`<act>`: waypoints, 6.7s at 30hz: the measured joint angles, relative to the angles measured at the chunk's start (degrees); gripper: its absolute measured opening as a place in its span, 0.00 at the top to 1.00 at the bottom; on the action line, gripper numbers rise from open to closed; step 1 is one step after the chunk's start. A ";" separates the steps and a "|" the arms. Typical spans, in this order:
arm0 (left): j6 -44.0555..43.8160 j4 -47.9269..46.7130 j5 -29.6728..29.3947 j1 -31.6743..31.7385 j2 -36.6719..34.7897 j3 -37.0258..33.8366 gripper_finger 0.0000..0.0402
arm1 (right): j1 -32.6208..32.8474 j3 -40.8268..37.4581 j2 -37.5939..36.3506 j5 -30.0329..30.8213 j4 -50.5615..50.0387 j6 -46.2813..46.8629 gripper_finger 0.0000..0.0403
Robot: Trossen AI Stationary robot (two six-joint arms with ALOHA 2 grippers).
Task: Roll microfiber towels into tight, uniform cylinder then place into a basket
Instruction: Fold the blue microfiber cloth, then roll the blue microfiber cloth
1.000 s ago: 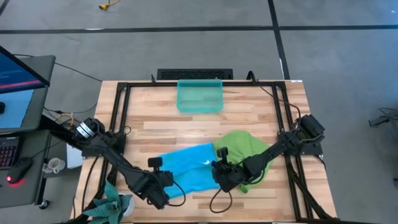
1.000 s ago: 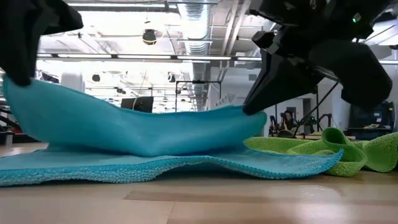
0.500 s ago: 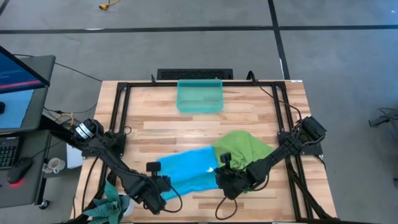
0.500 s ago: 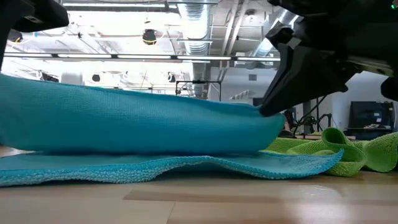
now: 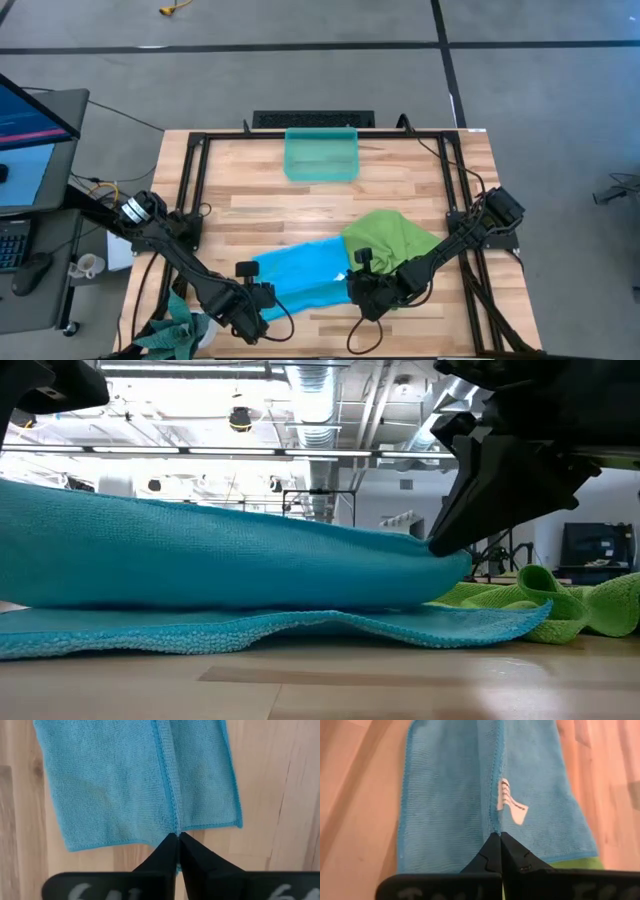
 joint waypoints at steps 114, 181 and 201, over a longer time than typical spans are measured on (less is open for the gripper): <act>21.61 54.59 8.13 34.14 -2.84 -28.85 0.82 | -24.26 -8.47 -27.18 -6.93 0.30 -13.44 0.76; 7.16 41.06 -6.66 31.18 -8.31 -28.85 0.82 | -25.16 -8.39 -27.32 -6.96 1.27 -12.09 0.76; -0.71 25.55 -15.50 36.29 -8.37 -28.85 0.82 | -25.14 -8.39 -27.32 -6.96 1.29 -12.04 0.76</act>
